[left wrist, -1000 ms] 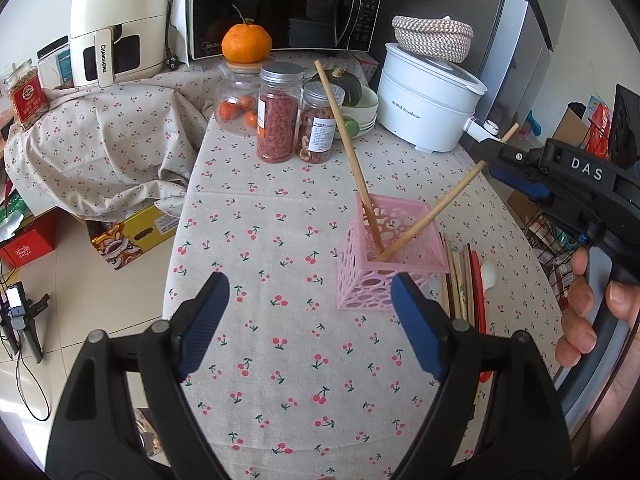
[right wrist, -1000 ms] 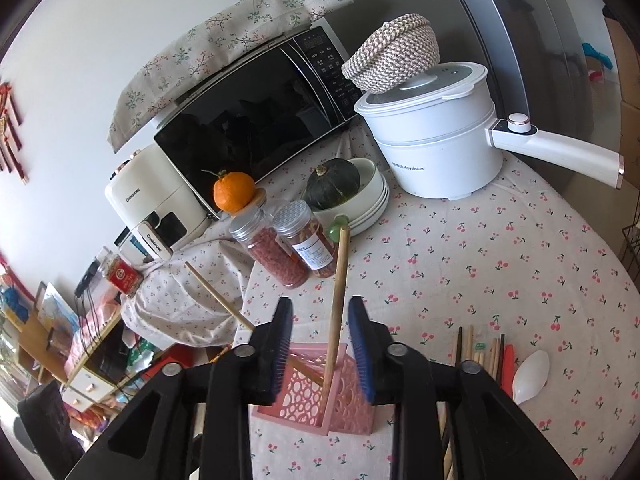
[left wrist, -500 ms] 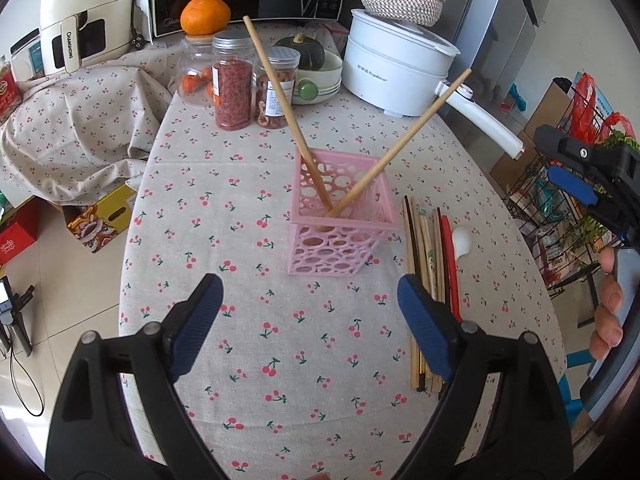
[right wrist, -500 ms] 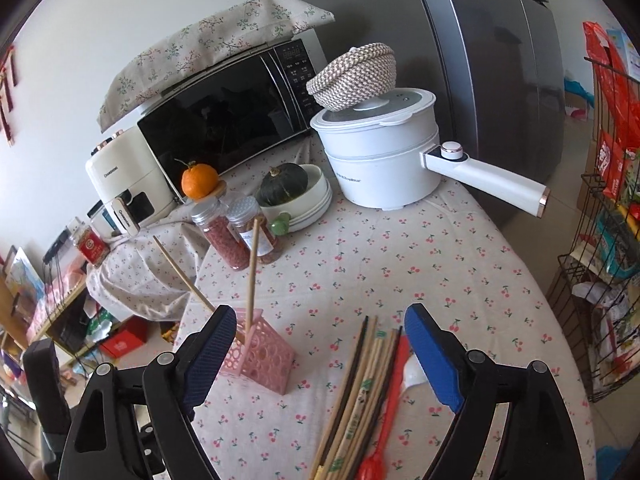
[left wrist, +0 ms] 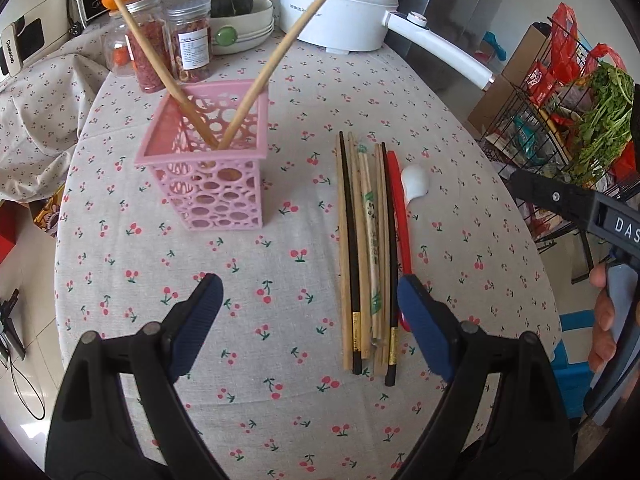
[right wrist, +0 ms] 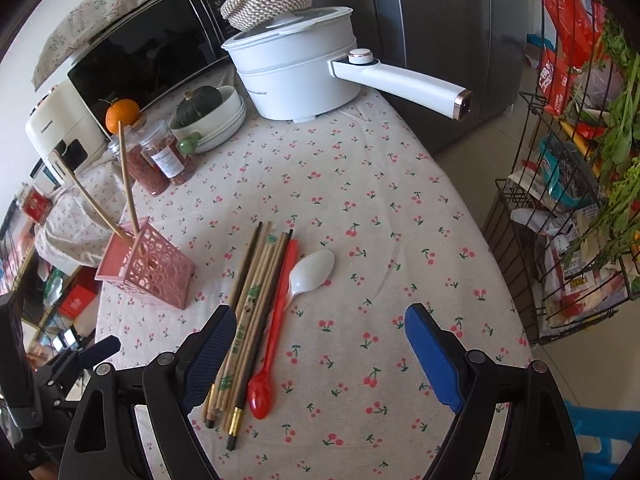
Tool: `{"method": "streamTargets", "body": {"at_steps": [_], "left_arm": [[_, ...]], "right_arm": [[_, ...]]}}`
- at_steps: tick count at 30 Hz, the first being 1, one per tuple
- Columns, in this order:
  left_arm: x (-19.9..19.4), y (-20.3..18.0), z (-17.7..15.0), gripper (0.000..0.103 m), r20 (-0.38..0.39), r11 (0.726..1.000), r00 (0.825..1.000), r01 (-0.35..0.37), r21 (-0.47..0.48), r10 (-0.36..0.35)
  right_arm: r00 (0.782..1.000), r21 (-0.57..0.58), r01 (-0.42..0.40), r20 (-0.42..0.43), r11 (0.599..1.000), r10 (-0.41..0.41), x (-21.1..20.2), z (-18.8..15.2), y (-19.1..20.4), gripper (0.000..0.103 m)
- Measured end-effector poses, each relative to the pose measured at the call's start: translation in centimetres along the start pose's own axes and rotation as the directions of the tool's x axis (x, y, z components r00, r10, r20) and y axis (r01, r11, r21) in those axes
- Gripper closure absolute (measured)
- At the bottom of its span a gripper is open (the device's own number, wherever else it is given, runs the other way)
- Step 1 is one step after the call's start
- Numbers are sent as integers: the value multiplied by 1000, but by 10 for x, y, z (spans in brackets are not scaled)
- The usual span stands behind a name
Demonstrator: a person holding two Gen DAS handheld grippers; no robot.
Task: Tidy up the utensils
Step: 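Grasp a wooden chopstick with the left tool while the right tool grasps a black chopstick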
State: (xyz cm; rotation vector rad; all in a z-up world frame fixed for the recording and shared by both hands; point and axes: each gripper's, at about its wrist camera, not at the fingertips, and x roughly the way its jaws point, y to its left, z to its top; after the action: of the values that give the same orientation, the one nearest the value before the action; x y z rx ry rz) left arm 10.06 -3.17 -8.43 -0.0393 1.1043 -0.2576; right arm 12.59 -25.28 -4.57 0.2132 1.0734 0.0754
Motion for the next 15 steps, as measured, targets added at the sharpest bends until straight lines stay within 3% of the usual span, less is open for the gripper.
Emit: {"method": "streamTargets", "body": {"at_steps": [2,4,7,9,12,15], "left_arm": [[6,-7,0,15,5,1000,1000,1,-10,-1],[12,-12,1,25,16,999,1000,20,-28,-19],[28,-20,5,68,9,997,998,64,-46,-63],[42,-22,9,82,-5,994,997,81,-72,-81],[56,-20,12,92,-3,992,997,73,-101,-74],[65,-19,12,94,-16,992,998,58,-108,-61]], "right_arm": [[1000,2,6,-11,1000,-6,1,-3,-7,16],[1000,3,10,-19,1000,-10,2,-5,-13,16],[1000,5,12,-27,1000,-12,2,-7,-21,16],[999,7,14,-31,1000,-14,2,-8,-25,16],[999,12,15,-37,1000,-14,3,-9,-30,16],[999,10,10,-41,1000,-9,4,-9,-33,16]]}}
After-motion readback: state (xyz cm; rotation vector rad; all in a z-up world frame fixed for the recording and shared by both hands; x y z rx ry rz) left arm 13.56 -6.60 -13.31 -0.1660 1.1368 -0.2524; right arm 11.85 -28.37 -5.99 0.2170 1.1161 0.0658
